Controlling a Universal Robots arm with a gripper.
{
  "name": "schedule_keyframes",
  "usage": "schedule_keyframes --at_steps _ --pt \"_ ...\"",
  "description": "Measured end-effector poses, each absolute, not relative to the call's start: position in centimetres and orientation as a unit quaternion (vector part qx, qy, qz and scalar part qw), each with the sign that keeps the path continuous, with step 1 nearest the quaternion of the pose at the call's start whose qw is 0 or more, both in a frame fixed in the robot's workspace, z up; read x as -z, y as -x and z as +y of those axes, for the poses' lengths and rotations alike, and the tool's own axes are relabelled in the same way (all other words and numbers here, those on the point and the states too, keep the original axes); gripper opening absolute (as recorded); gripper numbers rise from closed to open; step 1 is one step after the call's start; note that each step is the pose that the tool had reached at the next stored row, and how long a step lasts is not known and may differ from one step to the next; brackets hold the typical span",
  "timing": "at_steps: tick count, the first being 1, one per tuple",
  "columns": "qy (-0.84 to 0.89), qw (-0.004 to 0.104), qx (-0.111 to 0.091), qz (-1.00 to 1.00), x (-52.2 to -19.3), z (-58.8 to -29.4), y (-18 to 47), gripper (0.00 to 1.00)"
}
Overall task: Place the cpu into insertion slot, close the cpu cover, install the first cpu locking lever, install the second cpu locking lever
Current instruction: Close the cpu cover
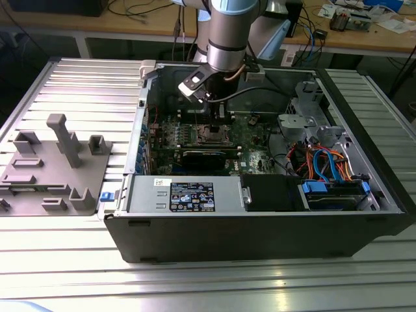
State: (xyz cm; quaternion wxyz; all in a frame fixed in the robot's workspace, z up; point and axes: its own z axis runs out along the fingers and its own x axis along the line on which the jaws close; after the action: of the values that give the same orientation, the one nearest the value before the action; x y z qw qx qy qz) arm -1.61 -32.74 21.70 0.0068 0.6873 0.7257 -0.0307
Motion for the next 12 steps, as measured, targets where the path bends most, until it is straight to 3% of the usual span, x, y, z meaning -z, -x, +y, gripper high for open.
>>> schedule_keyframes --at_steps 12 --pt "-0.687 0.007 0.03 0.726 -23.2 -32.7 1.6 0.11"
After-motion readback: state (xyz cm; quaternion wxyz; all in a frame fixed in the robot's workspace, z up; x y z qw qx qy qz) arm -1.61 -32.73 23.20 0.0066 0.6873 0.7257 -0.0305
